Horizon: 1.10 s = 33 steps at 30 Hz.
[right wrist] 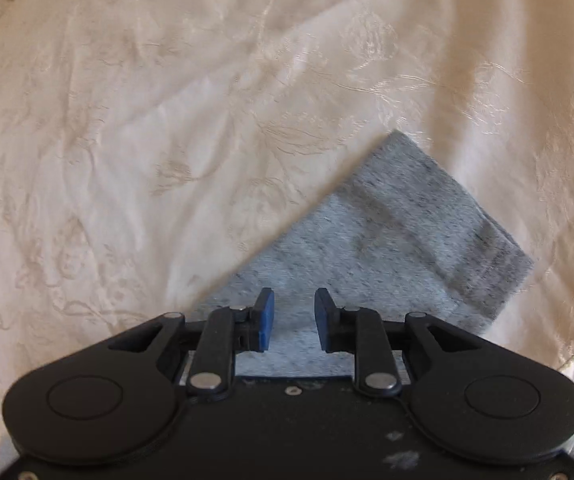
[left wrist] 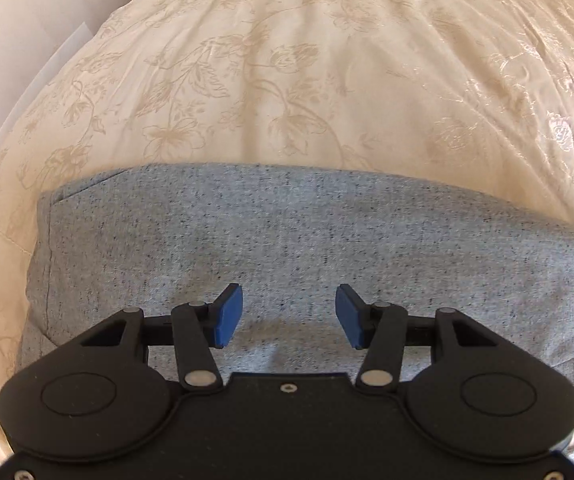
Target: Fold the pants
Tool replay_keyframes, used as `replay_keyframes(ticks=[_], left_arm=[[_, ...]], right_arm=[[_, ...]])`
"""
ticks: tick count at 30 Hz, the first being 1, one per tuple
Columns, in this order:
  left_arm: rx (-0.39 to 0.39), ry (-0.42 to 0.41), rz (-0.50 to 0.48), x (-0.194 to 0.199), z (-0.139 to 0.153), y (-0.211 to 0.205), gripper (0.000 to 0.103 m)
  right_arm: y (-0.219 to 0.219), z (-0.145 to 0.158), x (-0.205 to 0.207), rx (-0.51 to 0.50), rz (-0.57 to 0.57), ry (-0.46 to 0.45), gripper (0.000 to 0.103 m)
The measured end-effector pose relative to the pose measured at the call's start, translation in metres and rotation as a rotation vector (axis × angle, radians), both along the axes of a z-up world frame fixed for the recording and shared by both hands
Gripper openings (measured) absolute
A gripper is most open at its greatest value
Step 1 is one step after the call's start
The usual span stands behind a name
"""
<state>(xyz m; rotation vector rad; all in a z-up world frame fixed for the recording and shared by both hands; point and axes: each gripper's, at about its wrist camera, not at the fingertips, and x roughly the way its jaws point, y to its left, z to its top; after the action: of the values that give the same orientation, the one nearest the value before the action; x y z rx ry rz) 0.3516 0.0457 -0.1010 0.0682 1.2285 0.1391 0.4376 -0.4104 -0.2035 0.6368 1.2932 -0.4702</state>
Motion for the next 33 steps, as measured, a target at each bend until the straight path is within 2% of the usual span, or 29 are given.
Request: replay_keyframes(ticks=[5, 8, 13, 18, 20, 21, 22, 23, 24, 28, 33], left_arm=[[0.015, 0.006, -0.053, -0.001, 0.001, -0.024, 0.058], [0.021, 0.006, -0.078, -0.005, 0.003, -0.031, 0.058], [0.005, -0.008, -0.086, -0.005, 0.009, -0.031, 0.058], [-0.007, -0.027, -0.092, 0.009, 0.007, -0.031, 0.058], [-0.014, -0.029, -0.085, 0.017, 0.006, -0.03, 0.058], [-0.021, -0.031, -0.082, 0.019, 0.008, -0.03, 0.058], [-0.032, -0.037, -0.077, 0.022, 0.01, -0.029, 0.058], [-0.038, -0.042, -0.074, 0.024, 0.012, -0.028, 0.058], [-0.042, -0.052, -0.073, 0.027, 0.014, -0.028, 0.058], [-0.047, -0.082, -0.073, 0.039, 0.022, -0.026, 0.058], [-0.098, -0.06, -0.032, 0.061, 0.023, -0.018, 0.058]], right_arm=[[0.027, -0.021, 0.024, -0.023, 0.037, 0.043, 0.032], [0.037, -0.027, 0.024, -0.026, 0.007, 0.029, 0.032], [0.053, -0.027, 0.035, -0.072, 0.027, 0.013, 0.034], [0.041, -0.051, 0.052, -0.058, -0.064, 0.126, 0.036], [0.04, -0.055, 0.054, -0.061, -0.064, 0.161, 0.035], [0.041, -0.055, 0.054, -0.066, -0.054, 0.169, 0.03], [0.041, -0.053, 0.053, -0.062, -0.036, 0.168, 0.02], [0.041, -0.051, 0.05, -0.05, -0.018, 0.164, 0.006], [0.04, -0.044, 0.042, -0.041, -0.009, 0.144, 0.002], [0.036, -0.015, 0.007, -0.029, 0.039, 0.071, 0.002], [0.028, 0.012, -0.048, 0.002, 0.054, 0.011, 0.002]])
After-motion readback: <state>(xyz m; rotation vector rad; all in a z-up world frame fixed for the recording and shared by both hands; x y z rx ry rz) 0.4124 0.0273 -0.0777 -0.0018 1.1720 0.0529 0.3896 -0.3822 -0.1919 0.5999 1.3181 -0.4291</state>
